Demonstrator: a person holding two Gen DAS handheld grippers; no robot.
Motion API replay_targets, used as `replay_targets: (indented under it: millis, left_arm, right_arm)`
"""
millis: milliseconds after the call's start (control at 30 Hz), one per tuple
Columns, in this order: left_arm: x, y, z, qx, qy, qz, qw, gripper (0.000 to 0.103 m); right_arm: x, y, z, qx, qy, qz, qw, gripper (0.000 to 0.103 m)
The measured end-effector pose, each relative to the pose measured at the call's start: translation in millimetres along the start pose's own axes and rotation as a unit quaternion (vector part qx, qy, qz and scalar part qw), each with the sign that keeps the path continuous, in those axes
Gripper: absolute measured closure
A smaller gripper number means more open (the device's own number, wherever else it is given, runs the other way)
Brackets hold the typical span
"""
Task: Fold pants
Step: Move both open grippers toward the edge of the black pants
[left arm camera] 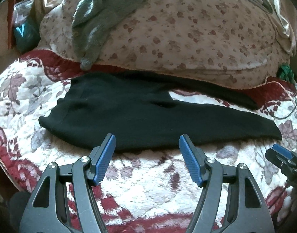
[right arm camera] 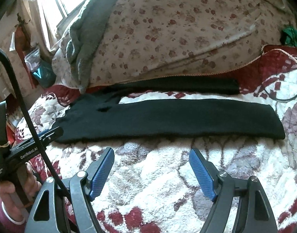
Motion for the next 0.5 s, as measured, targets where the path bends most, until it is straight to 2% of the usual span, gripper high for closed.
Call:
replay_targets:
  millis: [300,500]
  left_arm:
    - [7.8,-28.6,0.8,-0.037,-0.012,0.001,0.9992,0.034]
    - [22.0,-68.8,6.7,-0.092,-0.039,0.007,0.9950,0.034]
  right_arm:
    - [8.1,12.5,2.6,0.012,-0.004,0.005,1.000,0.028]
    - [17.3,32.5,7.6,0.043,-0.011,0.002,0.999,0.028]
Point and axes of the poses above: each gripper's, at about its wrist camera, not at the fingertips, and x roughly the way its jaws point, y to its right, z to its underside, the point moved 4 cm from there along x, roughly the way its jaws point, and after that the axes turned 8 degrees about -y, right-handed, at the moved point
